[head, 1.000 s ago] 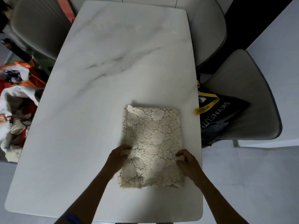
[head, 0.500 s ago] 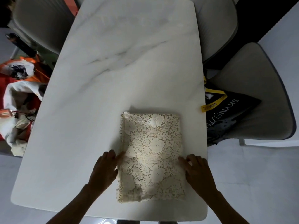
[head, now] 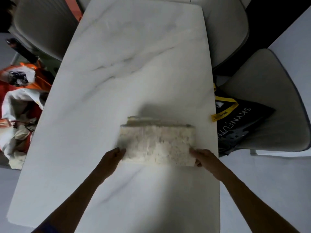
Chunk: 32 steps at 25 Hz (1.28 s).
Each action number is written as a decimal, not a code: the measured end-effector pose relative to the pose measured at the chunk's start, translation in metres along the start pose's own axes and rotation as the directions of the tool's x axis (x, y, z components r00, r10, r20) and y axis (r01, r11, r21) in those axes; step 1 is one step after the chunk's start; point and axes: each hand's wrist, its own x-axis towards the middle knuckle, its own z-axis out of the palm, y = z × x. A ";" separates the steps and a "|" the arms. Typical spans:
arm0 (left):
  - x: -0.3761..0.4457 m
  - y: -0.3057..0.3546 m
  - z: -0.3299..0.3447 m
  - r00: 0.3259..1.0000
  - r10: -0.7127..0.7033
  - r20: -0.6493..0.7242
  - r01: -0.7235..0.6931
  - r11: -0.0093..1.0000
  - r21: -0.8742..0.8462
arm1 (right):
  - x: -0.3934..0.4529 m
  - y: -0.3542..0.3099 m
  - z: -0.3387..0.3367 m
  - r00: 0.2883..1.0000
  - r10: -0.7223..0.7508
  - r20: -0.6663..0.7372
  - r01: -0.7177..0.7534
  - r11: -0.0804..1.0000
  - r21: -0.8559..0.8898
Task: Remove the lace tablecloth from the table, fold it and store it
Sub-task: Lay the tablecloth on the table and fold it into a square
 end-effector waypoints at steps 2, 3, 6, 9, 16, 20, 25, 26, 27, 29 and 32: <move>0.010 0.010 0.008 0.990 -0.065 -0.124 0.059 0.997 -0.053 | 0.013 0.002 0.011 0.976 0.083 -0.200 -0.059 0.991 0.123; 0.011 0.014 0.012 0.988 -0.064 -0.139 0.060 0.998 -0.034 | 0.016 0.004 0.018 0.965 0.096 -0.245 -0.061 0.987 0.145; 0.013 0.015 0.023 0.983 -0.021 -0.181 0.027 0.999 0.033 | 0.015 0.002 0.033 0.939 0.065 -0.338 -0.039 0.996 0.080; 0.011 0.012 0.030 0.970 -0.008 -0.244 0.034 0.994 0.103 | 0.017 0.003 0.032 0.928 0.081 -0.364 -0.031 0.990 0.141; 0.035 0.051 0.022 0.960 -0.047 -0.274 0.029 0.997 -0.071 | 0.034 -0.045 0.026 0.899 -0.099 -0.427 0.010 0.978 -0.207; 0.049 0.084 0.009 0.971 -0.241 -0.009 0.218 0.893 -0.394 | 0.045 -0.079 0.016 0.949 0.212 -0.233 -0.142 0.947 0.287; 0.032 0.094 -0.019 0.942 0.298 -0.155 -0.336 0.851 -0.404 | 0.018 -0.084 -0.011 0.845 -0.344 -0.409 0.464 0.852 0.242; 0.022 0.089 -0.024 0.880 0.433 -0.195 -0.471 0.843 -0.258 | 0.007 -0.078 -0.012 0.786 -0.477 -0.394 0.561 0.817 0.131; 0.013 0.082 -0.026 0.803 0.556 -0.213 -0.577 0.816 -0.044 | -0.002 -0.066 -0.010 0.729 -0.581 -0.361 0.601 0.796 -0.068; 0.000 0.058 -0.020 0.749 0.652 -0.117 -0.615 0.750 0.244 | -0.011 -0.034 0.000 0.722 -0.659 -0.212 0.505 0.711 -0.490; -0.011 0.032 0.003 0.909 0.411 0.060 -0.410 0.864 0.293 | -0.015 0.008 0.029 0.901 -0.423 -0.097 0.259 0.703 -0.662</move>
